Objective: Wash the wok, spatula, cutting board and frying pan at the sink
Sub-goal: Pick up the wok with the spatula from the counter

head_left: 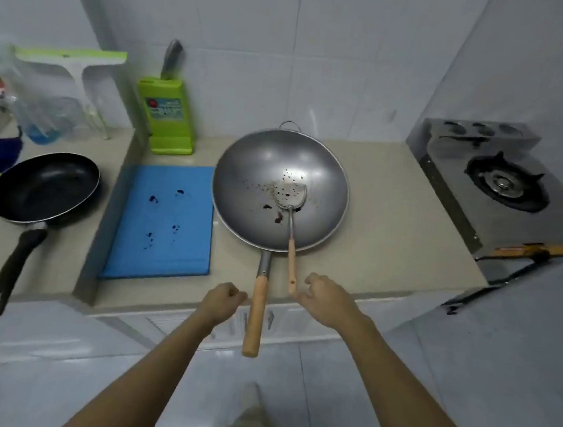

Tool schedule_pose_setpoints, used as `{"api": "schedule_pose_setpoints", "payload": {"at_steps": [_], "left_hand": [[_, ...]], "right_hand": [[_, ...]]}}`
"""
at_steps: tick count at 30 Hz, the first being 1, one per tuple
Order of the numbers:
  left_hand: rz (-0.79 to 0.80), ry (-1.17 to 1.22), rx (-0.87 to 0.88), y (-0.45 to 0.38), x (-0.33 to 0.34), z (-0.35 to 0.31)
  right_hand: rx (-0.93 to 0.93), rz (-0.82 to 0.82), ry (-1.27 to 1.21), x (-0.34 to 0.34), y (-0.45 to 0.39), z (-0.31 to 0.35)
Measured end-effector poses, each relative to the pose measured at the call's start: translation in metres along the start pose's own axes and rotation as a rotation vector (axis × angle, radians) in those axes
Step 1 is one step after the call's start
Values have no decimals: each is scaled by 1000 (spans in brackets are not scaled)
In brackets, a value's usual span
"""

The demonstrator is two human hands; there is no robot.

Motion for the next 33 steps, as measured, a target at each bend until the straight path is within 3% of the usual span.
{"api": "schedule_pose_setpoints", "payload": {"at_steps": [5, 10, 16, 22, 33], "left_hand": [[3, 278, -91, -23, 3, -6], [31, 399, -147, -29, 15, -19], [-33, 546, -230, -31, 32, -31], [-109, 351, -303, -31, 55, -51], [-294, 396, -411, -28, 60, -91]], "right_hand": [[37, -29, -115, -2, -47, 3], [113, 63, -192, -1, -86, -5], [42, 150, -227, 4, -122, -18], [63, 217, -456, -18, -133, -53], [-145, 176, -190, -120, -156, -113]]}}
Point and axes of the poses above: each hand's wrist, its own y-axis away from the middle knuckle, its own x-axis out of the palm, z = x × y, the point moved 2 cm from there along -y, towards the middle knuckle, and after that the axes turned 7 degrees about z, right-handed, at the moved point
